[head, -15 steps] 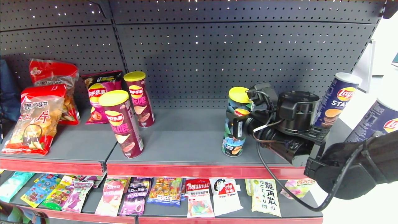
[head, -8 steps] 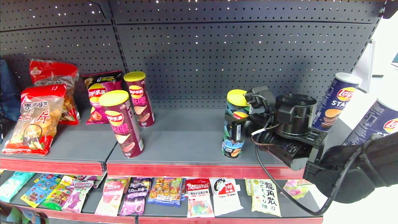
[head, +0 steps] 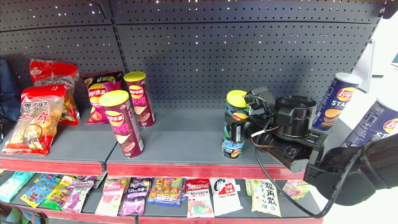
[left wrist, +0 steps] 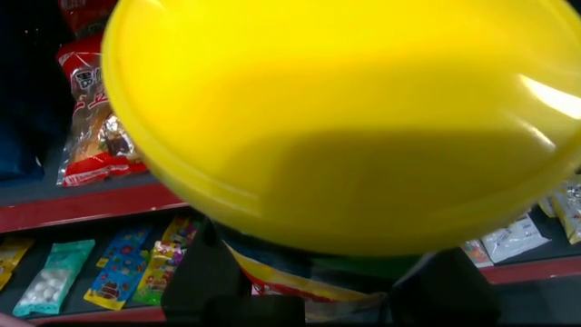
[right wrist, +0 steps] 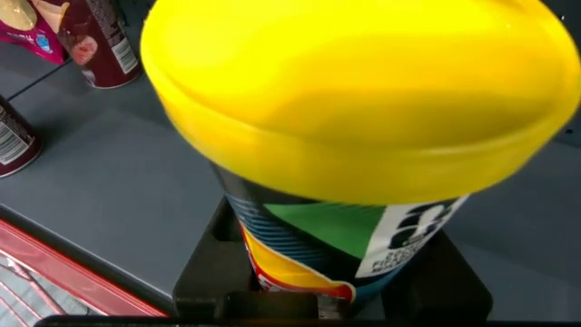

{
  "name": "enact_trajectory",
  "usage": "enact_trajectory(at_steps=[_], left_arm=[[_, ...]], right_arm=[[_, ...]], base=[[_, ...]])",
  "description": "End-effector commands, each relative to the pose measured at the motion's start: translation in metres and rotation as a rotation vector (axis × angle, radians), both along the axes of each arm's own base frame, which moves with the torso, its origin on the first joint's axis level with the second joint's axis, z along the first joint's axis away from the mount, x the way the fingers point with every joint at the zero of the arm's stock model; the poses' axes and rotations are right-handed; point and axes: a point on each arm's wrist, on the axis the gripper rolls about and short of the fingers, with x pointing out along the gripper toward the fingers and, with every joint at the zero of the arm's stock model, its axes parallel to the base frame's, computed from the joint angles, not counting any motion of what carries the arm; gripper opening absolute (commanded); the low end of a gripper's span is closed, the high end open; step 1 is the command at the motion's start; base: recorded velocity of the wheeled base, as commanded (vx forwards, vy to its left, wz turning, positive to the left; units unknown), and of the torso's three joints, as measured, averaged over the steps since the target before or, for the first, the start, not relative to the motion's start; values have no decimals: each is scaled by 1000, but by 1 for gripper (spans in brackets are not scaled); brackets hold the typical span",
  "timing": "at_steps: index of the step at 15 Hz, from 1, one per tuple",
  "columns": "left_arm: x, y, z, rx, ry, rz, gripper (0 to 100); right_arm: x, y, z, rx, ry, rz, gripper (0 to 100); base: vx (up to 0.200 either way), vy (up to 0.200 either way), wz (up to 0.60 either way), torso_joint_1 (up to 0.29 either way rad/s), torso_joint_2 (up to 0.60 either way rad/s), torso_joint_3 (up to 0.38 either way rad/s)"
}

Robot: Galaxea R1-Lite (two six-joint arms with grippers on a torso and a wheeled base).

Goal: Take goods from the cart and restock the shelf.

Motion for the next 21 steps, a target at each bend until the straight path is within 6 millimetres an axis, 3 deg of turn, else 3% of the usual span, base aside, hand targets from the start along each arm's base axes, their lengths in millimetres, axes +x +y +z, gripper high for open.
enact_trajectory(at_steps=[1,4,5,9,13,15,18,21], left_arm=[[0,0,-1,0,4,0,0],[0,0,-1,0,4,0,0],[0,0,-1,0,4,0,0],[0,0,0,0,0,-1,0],[0,0,0,0,2,-1,0],[0,0,0,0,2,-1,0],[2,0,2,-2,10,-13,0],[3,-1,0,-2,22,-36,0]], right_arm=[[0,0,-3,-8,8,2,0],[0,0,-3,-8,8,2,0],[0,0,-1,-3,4,2,100],[-8,-2,4,1,-4,8,100],[-35,-12,7,-14,0,-22,100],[-53,-28,9,-16,3,-36,100],[-90,-60,29,32,-57,-34,100],[-107,-89,49,91,-135,-88,100]], base=[[0,0,0,0,0,0],[0,0,0,0,0,0],[0,0,0,0,0,0],[0,0,0,0,0,0],[0,0,0,0,0,0],[0,0,0,0,0,0],[0,0,0,0,0,0],[0,0,0,0,0,0]])
